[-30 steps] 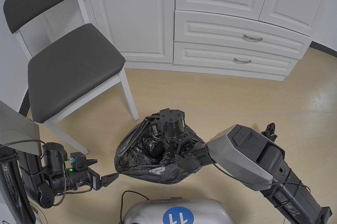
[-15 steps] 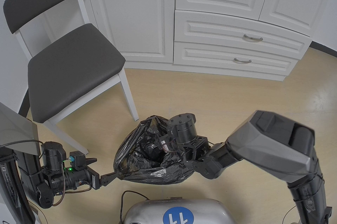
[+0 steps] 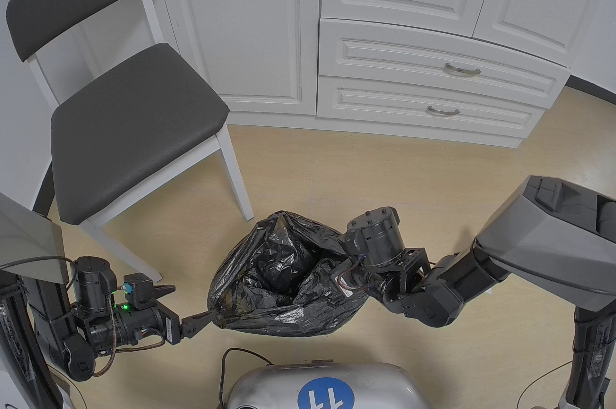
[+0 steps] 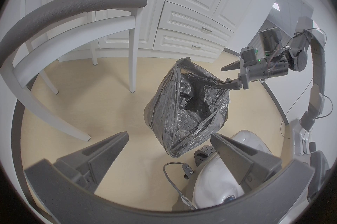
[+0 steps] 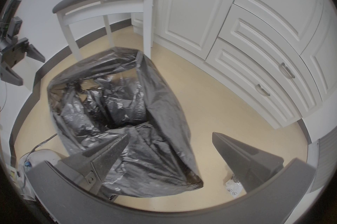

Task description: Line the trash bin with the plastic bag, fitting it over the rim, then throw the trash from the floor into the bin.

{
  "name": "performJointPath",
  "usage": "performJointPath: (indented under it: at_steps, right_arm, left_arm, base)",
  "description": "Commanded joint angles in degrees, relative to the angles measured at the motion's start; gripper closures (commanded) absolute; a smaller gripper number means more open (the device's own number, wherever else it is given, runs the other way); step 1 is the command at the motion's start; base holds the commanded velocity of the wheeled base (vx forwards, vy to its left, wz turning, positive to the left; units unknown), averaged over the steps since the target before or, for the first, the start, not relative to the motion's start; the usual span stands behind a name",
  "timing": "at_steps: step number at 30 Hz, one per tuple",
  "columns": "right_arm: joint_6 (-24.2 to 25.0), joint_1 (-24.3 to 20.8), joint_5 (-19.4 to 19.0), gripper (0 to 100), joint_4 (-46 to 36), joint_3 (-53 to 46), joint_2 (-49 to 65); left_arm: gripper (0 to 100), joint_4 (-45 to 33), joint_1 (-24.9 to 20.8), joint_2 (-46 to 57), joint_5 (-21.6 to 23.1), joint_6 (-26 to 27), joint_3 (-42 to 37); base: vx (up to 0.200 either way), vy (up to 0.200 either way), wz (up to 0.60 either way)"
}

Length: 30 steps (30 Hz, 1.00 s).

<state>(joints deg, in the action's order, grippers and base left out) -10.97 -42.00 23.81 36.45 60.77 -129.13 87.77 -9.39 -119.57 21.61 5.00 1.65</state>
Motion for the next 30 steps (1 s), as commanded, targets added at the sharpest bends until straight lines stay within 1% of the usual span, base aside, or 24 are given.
performJointPath:
  at_steps: [1,6,9,13,17,19,22,26,30]
  right_arm:
    - [-0.19,2.36,0.63,0,-0.15,1.9,-3.4]
    - [-0.45,3.5,0.8,0,-0.24,2.34,-4.63]
    - [-0.01,4.47,1.24,0,-0.15,4.27,-4.28]
    - [-0.01,7.02,1.24,0,-0.24,7.7,-2.88]
    - [0.16,8.42,1.24,0,0.02,8.31,-2.96]
    - [1.04,8.25,1.15,0,-0.06,7.52,-3.14]
    - [3.33,6.4,1.06,0,-0.59,5.68,-3.05]
    - [3.33,4.2,0.89,0,-0.59,4.18,-3.05]
    - [3.24,3.59,0.8,0,-0.59,4.53,-4.63]
  left_arm:
    - [0,0.03,0.07,0.21,0.01,0.01,0.11]
    - [0,0.03,0.16,0.12,0.01,0.01,0.2]
    - [0,0.03,0.16,0.03,0.01,0.01,0.11]
    - [0,0.03,0.16,0.21,0.01,0.01,0.02]
    - [0,0.03,0.16,0.3,0.01,0.01,0.02]
    - [0,0.03,0.16,0.3,0.01,0.01,0.02]
    - [0,0.03,0.16,0.39,0.01,0.01,0.02]
    - [0,0.03,0.07,0.39,0.01,0.01,0.02]
    - [0,0.03,0.07,0.39,0.01,0.01,-0.06]
  base:
    - [0.0,0.0,0.0]
    - [0.0,0.0,0.0]
    - [0.0,0.0,0.0]
    - [0.0,0.0,0.0]
    - [0.0,0.0,0.0]
    - [0.0,0.0,0.0]
    - [0.0,0.0,0.0]
    - [0.0,0.0,0.0]
    - [0.0,0.0,0.0]
